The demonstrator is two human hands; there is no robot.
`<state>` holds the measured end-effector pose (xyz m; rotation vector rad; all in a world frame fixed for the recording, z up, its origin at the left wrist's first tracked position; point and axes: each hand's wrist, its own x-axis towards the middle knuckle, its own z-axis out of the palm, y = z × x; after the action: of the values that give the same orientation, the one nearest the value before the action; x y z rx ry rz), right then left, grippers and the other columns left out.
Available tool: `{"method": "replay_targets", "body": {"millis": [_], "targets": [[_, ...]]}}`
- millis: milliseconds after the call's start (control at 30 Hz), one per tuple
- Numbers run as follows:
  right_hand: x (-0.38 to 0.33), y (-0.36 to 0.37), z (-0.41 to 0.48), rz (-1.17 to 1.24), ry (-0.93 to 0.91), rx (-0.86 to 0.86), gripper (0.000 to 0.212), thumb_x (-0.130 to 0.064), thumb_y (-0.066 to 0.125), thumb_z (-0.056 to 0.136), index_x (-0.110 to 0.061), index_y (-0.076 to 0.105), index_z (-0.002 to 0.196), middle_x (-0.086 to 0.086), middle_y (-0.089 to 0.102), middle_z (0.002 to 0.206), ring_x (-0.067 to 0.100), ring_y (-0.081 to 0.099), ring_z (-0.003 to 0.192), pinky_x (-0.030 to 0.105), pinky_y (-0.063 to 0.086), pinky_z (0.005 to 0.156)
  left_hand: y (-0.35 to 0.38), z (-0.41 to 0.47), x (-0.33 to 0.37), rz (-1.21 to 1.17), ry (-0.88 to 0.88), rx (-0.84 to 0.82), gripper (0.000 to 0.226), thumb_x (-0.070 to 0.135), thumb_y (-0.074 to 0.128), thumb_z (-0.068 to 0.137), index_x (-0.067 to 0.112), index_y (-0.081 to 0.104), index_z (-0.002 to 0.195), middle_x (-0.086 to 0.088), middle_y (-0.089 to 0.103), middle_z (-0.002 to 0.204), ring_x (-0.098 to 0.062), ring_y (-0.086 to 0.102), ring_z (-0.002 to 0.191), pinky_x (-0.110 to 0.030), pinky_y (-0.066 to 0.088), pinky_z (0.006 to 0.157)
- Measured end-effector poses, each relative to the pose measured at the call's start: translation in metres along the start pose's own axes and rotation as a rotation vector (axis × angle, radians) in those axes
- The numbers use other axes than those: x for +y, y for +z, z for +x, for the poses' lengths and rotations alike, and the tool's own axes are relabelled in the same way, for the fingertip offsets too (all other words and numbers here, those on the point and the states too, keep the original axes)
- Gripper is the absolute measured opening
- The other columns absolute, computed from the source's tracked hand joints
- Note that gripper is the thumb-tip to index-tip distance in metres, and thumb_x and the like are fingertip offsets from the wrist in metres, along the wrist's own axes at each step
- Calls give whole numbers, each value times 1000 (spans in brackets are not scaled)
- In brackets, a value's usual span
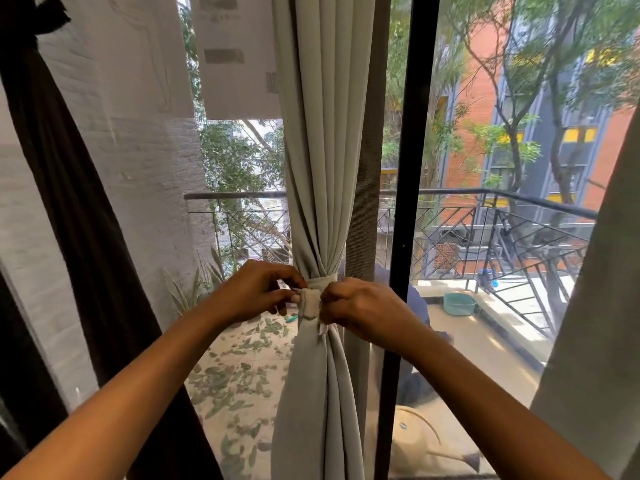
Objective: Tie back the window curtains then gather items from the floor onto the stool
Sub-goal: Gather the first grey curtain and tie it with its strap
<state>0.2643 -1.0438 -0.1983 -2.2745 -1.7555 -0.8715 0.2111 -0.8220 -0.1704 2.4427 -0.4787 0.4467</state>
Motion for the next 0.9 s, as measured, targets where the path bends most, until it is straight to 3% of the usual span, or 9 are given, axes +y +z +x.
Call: {"method": "replay_targets", "body": {"millis": [133, 233, 333, 567, 700, 833, 900], "targets": [[-3, 6, 3, -92, -195, 28, 21, -8, 67, 79, -21, 66, 97, -4, 64, 100, 15, 58, 84, 29, 50, 48, -2, 1, 0, -51, -33, -46, 14, 7, 70, 84, 11, 71, 97, 15, 70, 78, -17, 71, 60, -31, 59, 58], [1, 11, 3, -146, -217, 51, 24, -7, 59, 82, -20, 60, 101, -1, 65, 94, 17, 58, 79, 32, 50, 47, -2, -1, 0, -122, -64, -67, 15, 5, 69, 84, 8, 72, 98, 4, 72, 85, -20, 71, 60, -37, 60, 60], [1, 18, 1, -92, -107, 101, 17, -18, 46, 87, -23, 52, 102, -2, 65, 88, 16, 58, 77, 32, 51, 47, 2, -1, 0, -203, -86, -71, 13, 5, 69, 84, 8, 72, 96, 2, 73, 81, -20, 69, 58, -36, 59, 60], [-2, 23, -6, -22, 20, 170, 15, -28, 43, 88, -25, 51, 101, -4, 67, 89, 13, 60, 82, 28, 55, 53, -1, -3, -2, -440, -192, -11, 10, 1, 61, 89, 4, 64, 98, 2, 68, 74, -16, 58, 50, -29, 54, 50], [-7, 25, -7, 22, 81, 226, 15, -30, 43, 88, -25, 49, 101, -2, 68, 92, 16, 61, 84, 33, 55, 55, -4, 3, 7, -316, -153, -120, 10, 5, 67, 86, 8, 70, 95, 2, 71, 72, -16, 59, 51, -30, 54, 53], [-20, 33, -7, 287, 290, 410, 7, -29, 53, 85, -31, 51, 92, -7, 61, 77, 4, 45, 71, 18, 39, 59, -8, 6, 14, -171, -108, -205, 10, 12, 72, 83, 15, 72, 92, 0, 68, 60, -15, 58, 46, -31, 52, 53], [-25, 40, -7, 326, 351, 495, 5, -24, 58, 84, -26, 59, 89, -8, 62, 76, 3, 44, 71, 15, 35, 60, -8, 7, 15, -131, -109, -216, 9, 13, 73, 83, 16, 72, 92, 1, 67, 57, -15, 58, 46, -32, 52, 53]]}}
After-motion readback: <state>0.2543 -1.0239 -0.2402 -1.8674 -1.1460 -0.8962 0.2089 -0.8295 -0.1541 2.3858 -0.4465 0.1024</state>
